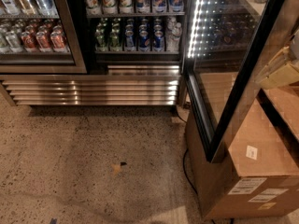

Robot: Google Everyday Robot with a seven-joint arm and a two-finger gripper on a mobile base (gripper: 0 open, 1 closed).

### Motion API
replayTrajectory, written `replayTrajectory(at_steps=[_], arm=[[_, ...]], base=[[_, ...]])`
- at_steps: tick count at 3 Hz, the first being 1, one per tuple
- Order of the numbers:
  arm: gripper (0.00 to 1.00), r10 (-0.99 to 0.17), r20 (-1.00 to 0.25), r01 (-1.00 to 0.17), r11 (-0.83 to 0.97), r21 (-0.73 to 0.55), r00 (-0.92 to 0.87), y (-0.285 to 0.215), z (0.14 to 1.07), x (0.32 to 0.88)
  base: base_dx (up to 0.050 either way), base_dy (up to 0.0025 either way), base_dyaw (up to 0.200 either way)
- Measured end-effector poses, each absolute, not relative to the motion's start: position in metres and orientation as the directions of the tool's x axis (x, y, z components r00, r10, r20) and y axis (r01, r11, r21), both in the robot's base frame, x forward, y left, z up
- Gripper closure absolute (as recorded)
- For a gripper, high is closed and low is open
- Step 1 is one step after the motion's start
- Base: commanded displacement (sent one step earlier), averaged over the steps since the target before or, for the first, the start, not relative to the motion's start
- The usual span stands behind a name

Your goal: Close right fridge door

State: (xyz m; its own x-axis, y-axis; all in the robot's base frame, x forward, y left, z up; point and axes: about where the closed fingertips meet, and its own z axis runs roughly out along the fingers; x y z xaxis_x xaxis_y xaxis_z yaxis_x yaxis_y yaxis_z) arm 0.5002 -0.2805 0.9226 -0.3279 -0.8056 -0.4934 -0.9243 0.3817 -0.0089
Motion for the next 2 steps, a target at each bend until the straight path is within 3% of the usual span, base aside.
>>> replayTrajectory(at_steps=[1,2], arm=[[1.00,-0.832,-0.466,-0.935,0.355,-0.028,-0.302,-0.2651,0.9145,0.5024],[1.00,-0.832,-0.466,-0.935,0.355,-0.028,-0.302,-0.2651,0.9145,0.5024]], base=[[0.000,0.00000,0.000],[0.000,-0.00001,-0.198]])
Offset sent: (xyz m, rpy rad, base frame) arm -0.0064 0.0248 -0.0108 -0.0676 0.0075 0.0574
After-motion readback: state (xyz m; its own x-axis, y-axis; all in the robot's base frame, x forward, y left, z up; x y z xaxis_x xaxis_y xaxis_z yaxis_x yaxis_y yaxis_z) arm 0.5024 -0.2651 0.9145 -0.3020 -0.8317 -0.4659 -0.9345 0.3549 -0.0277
